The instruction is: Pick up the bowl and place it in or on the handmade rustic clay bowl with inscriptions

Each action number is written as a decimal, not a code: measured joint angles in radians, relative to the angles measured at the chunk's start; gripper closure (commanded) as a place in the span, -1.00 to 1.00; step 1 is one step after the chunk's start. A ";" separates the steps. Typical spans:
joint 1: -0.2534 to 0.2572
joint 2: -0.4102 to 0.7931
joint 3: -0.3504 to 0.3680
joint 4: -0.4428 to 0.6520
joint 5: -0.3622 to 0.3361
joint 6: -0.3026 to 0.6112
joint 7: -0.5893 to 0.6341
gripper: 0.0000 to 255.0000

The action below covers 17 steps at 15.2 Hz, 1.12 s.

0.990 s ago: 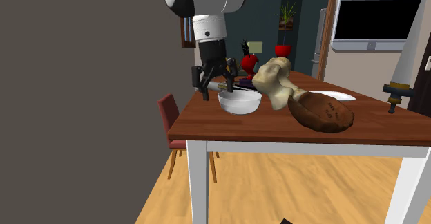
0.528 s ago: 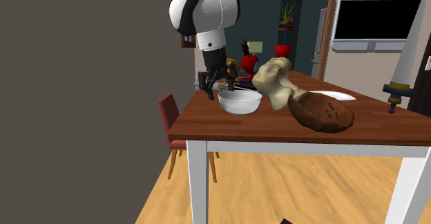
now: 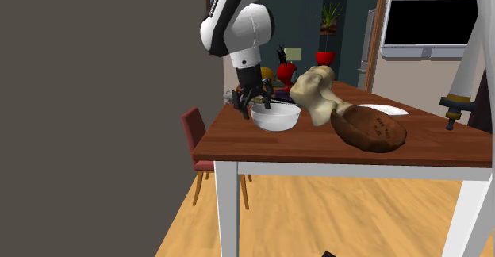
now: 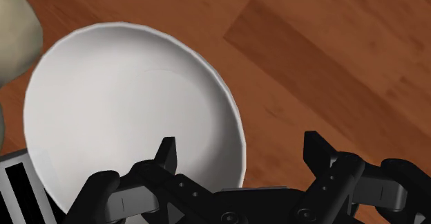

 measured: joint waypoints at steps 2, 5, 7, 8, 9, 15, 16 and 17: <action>-0.004 0.010 -0.001 -0.016 0.001 0.026 -0.001 -1.00; -0.006 0.015 -0.001 -0.024 0.002 0.040 -0.002 -1.00; -0.006 0.015 -0.001 -0.025 0.002 0.041 -0.001 -1.00; -0.006 0.015 -0.001 -0.025 0.002 0.042 -0.001 -1.00; -0.006 0.016 -0.001 -0.025 0.002 0.042 -0.001 -1.00; -0.006 0.015 -0.001 -0.025 0.002 0.041 -0.001 1.00; -0.006 0.015 -0.002 -0.025 0.002 0.041 -0.001 1.00; -0.006 0.015 -0.002 -0.025 0.002 0.041 -0.001 1.00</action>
